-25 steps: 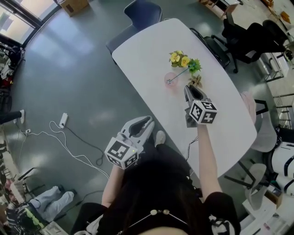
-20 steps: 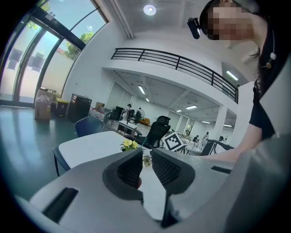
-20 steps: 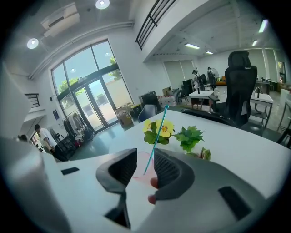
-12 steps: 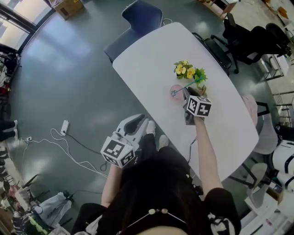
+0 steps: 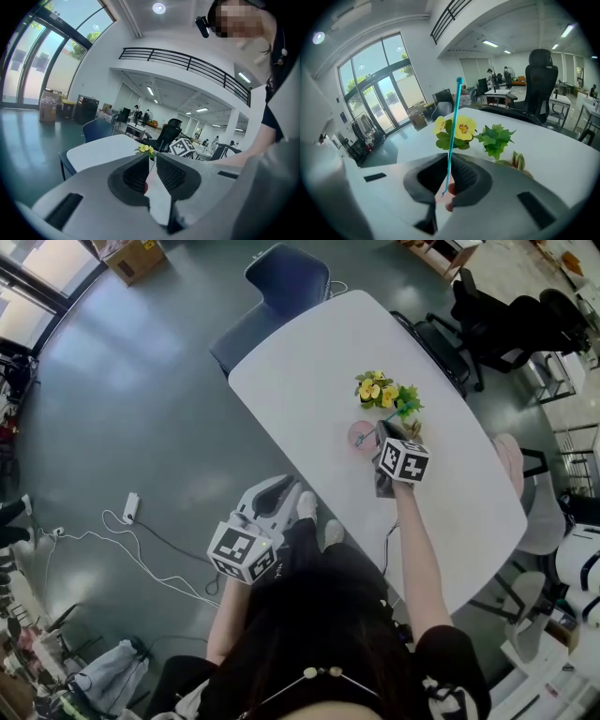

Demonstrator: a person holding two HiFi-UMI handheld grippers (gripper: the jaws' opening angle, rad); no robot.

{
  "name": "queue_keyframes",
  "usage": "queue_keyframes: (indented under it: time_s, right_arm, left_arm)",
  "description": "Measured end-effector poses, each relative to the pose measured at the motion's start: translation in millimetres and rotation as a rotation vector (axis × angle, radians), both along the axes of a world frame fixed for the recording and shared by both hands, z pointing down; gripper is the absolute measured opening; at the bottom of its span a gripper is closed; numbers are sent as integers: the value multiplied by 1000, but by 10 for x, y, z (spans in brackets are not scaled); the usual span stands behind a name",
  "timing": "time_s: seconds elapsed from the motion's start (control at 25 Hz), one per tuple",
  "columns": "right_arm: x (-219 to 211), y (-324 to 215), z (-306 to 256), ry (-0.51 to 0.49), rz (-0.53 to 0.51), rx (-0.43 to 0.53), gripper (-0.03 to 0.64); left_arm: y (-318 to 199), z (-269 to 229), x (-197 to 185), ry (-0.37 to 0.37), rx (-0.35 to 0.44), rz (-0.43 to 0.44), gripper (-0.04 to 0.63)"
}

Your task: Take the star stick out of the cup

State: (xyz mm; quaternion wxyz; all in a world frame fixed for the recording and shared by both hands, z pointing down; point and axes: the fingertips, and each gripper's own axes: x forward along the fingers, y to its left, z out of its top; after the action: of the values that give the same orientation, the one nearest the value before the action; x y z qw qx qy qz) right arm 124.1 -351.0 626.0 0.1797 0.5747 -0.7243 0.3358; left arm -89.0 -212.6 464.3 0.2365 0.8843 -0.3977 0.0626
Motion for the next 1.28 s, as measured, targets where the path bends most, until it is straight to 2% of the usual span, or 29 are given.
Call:
queue_keyframes:
  time_s: [0.32, 0.56, 0.8, 1.12, 1.28]
  right_arm:
    - [-56, 70, -364, -48, 15, 128, 21]
    - [-139, 319, -987, -106, 32, 300, 21]
    - [-163, 644, -1670, -188, 43, 457, 21]
    - [-191, 1121, -2490, -192, 53, 598, 20]
    - [-164, 1353, -2750, -192, 60, 626, 20]
  left_arm:
    - [-1, -13, -70, 4, 8, 15, 52]
    - [-33, -44, -49, -12, 33, 48, 52]
    - [33, -139, 180, -1, 59, 70, 52]
    - [164, -200, 292, 5, 76, 70, 52]
    - [151, -357, 279, 13, 111, 62, 52]
